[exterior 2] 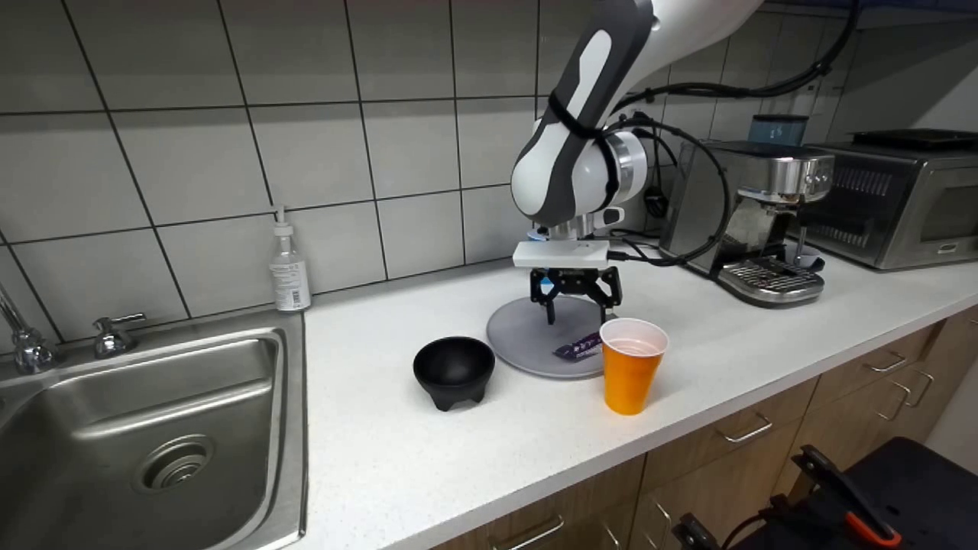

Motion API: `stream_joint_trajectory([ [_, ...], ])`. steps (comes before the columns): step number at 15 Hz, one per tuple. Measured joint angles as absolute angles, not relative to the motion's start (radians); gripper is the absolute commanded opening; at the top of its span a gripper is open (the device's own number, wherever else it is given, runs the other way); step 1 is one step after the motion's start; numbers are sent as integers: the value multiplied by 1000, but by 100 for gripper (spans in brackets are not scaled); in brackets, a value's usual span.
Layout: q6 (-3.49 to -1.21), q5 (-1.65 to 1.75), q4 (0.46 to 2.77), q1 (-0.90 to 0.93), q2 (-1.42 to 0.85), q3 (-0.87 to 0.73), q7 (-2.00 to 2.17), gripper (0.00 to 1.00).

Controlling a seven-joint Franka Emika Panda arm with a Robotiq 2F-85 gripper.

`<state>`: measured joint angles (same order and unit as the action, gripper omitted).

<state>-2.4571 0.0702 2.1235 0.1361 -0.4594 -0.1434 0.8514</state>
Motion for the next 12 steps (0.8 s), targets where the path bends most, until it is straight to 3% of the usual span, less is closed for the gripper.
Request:
stream_joint_trajectory([
  [12, -2477, 63, 2179, 136, -472, -161, 986, 100],
])
